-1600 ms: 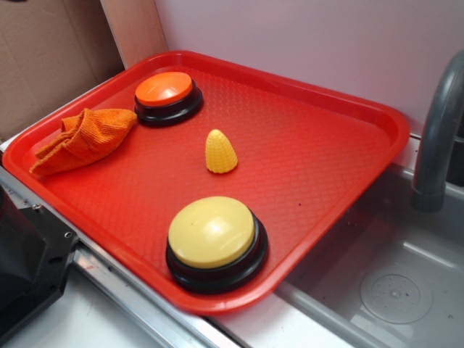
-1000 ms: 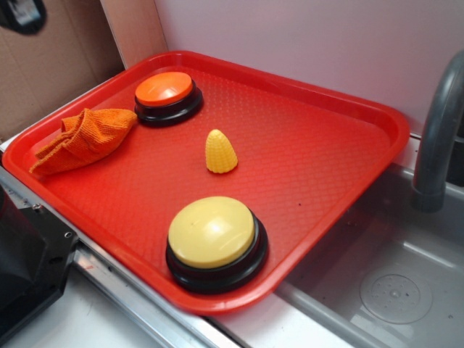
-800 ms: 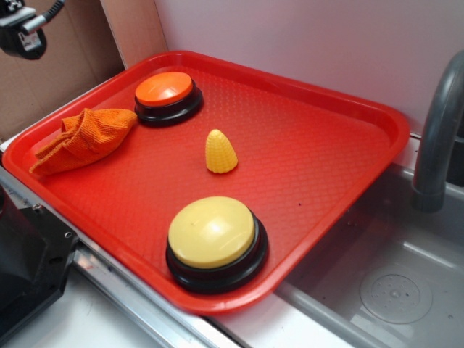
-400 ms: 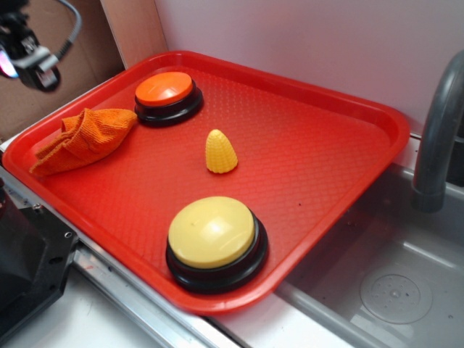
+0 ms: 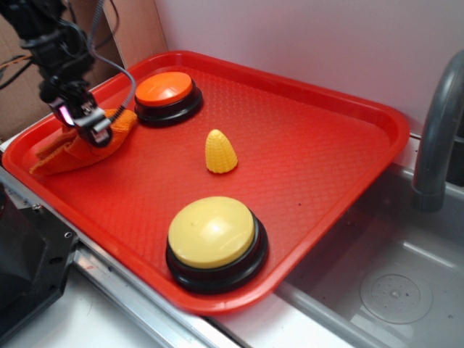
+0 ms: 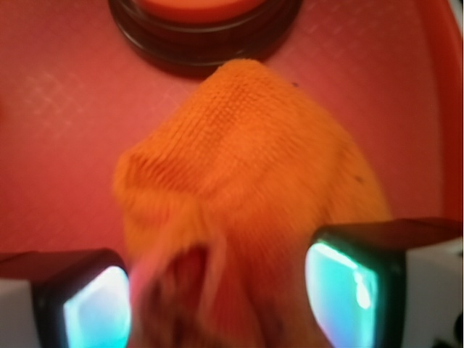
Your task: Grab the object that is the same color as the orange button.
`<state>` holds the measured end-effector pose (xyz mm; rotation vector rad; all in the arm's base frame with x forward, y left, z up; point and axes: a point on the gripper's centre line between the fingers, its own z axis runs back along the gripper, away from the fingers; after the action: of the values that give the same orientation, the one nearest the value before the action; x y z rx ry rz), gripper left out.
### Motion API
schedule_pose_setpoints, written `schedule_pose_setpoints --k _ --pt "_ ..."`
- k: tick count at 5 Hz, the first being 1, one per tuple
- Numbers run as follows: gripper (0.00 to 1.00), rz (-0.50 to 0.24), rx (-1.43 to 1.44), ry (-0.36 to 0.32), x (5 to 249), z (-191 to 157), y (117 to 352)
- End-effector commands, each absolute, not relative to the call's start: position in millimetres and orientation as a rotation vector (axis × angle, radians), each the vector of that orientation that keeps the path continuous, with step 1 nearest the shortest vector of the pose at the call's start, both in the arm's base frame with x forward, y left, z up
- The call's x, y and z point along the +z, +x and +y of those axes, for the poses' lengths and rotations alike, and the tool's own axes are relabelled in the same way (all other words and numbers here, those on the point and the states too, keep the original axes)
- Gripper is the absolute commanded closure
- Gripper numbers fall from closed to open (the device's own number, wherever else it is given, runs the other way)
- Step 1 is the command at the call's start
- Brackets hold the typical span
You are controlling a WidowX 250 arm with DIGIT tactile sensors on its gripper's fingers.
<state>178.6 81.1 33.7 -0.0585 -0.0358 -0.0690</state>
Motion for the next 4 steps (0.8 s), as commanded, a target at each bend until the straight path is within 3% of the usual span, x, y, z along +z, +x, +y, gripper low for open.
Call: schedule_pose_setpoints --k 1,2,3,4 --pt "1.0 0.057 0.01 -0.02 23 73 190" --pt "1.0 0.063 0.007 0.021 37 73 185" --pt "1.0 0.058 -0.016 0.072 67 74 174" --pt "1.0 0.013 -0.027 0.085 87 73 162"
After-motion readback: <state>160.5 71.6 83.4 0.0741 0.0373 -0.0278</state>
